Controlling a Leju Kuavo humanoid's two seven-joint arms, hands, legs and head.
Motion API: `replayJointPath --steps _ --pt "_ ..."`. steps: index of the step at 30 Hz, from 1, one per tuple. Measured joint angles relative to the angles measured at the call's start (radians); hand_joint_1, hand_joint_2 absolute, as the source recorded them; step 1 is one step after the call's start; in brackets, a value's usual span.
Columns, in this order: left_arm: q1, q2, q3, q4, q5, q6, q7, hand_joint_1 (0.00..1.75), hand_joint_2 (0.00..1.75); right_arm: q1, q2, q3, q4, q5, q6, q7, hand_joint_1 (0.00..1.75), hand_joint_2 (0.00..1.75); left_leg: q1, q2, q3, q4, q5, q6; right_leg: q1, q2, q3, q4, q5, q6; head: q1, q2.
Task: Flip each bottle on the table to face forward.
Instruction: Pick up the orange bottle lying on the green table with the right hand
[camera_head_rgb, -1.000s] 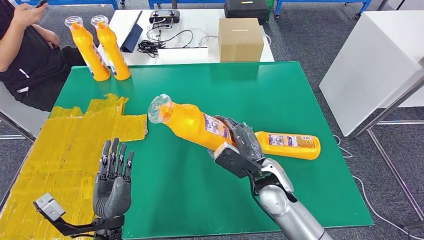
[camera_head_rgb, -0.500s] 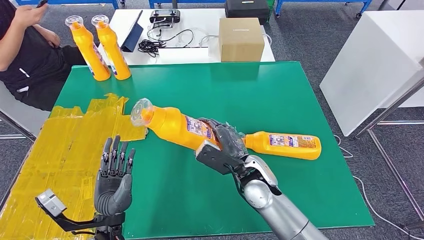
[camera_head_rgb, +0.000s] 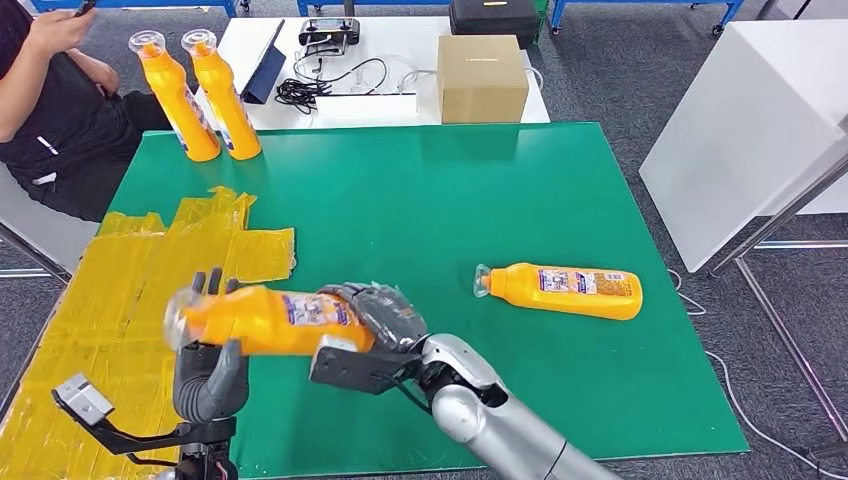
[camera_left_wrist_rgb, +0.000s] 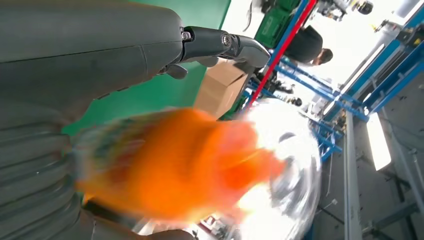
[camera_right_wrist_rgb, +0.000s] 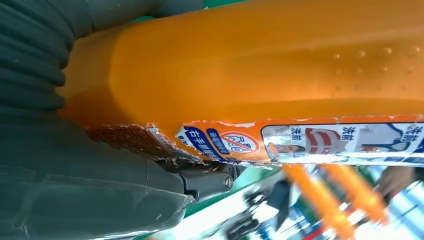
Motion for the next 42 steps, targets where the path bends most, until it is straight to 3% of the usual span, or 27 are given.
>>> replayJointPath --steps 12,16,42 --pt "0.019 -0.013 0.053 0.000 0.013 -0.009 -0.016 0.00 1.75 -0.025 0.002 0.156 0.011 0.000 0.039 0.002 1.75 1.75 -0.001 0.000 0.000 0.000 0.000 0.000 0.000 0.000 0.000 0.000 0.000 0.000 0.000 0.000" --pt "0.029 -0.013 0.066 0.000 0.014 0.000 -0.017 1.75 1.75 -0.053 0.003 0.204 0.038 -0.004 0.053 0.001 1.75 1.75 -0.001 0.000 0.000 0.000 0.000 0.000 0.000 0.000 -0.001 0.000 0.000 0.000 0.000 0.000" --pt "0.042 -0.014 0.081 0.005 0.011 -0.012 -0.028 1.75 1.75 -0.082 0.009 0.260 0.097 -0.020 0.054 -0.006 1.75 1.75 -0.001 0.000 0.000 0.000 0.000 0.000 0.000 0.000 -0.001 0.000 0.000 0.000 0.000 0.000"
